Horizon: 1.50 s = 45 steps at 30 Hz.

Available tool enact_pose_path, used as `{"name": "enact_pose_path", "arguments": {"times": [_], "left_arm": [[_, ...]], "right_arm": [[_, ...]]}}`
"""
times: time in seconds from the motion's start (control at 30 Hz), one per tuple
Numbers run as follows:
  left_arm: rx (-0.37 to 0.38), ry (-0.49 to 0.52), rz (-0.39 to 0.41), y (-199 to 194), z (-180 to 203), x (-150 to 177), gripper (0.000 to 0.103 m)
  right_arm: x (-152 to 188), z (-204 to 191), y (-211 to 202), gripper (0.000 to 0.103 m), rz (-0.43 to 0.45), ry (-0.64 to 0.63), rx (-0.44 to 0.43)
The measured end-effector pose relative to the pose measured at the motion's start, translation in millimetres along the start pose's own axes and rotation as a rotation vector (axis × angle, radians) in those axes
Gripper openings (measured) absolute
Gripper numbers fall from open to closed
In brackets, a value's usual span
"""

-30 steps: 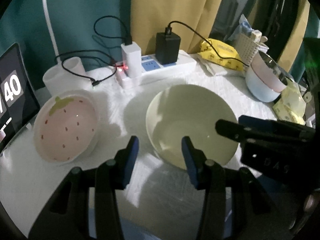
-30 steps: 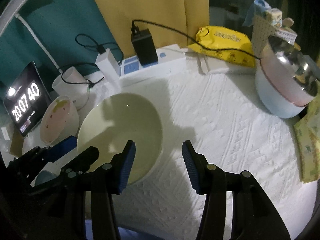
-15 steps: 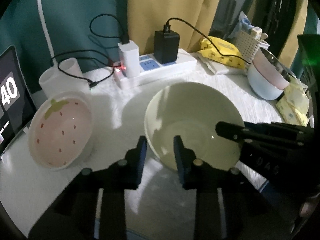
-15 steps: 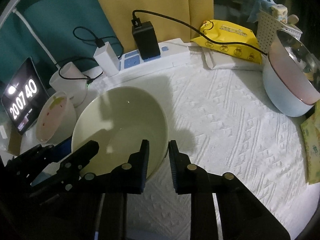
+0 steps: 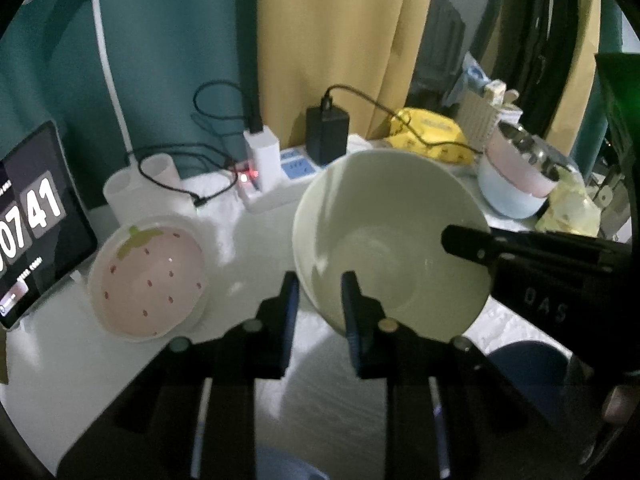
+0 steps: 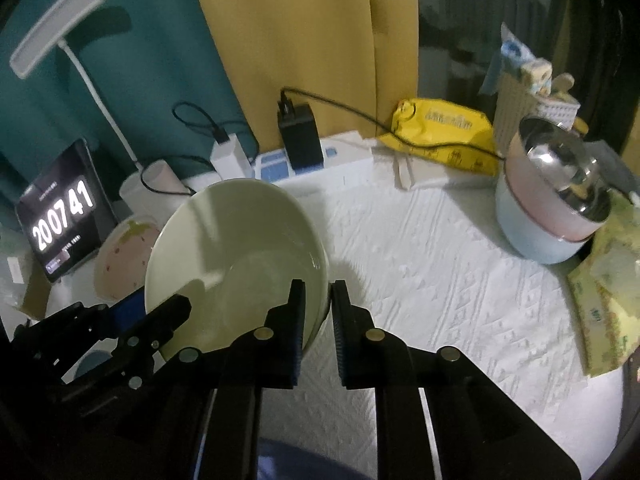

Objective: Organize plates and bowls

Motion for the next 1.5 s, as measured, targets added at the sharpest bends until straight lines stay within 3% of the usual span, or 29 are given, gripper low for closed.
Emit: {"name": "enact_pose_path", "arguments": {"times": [0.4,0.63,1.03,1.5], "left_arm": [[0.006,0.003,0.098,-62,14,-12,0.022],[0.022,0.011,0.119,-90,29,0,0.022],[0.044,0.02,0.09,-111,56,38,0.022],[0.036,0.028,0.001,-99,70,88,0.022]], "right_arm": [[-2,-10,-64,0.014,0.091,-0.015,-0.012],[14,-8,-95,0.014,0.11,-0.014,-0.011],[62,9,-112,0.014,0.071,0.019,-0.009],[118,20,-90,0.014,-0.044,0.037,-0.009]]}}
Point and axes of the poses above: each gripper's, at about its wrist camera, not at the fingertips, and y roughly the way its jaws point, z to its right, x to its underside, the point moved 10 cm from there along y, roughly the way its jaws point, and after that the axes turned 6 degrees about y, right-handed, at the moved point
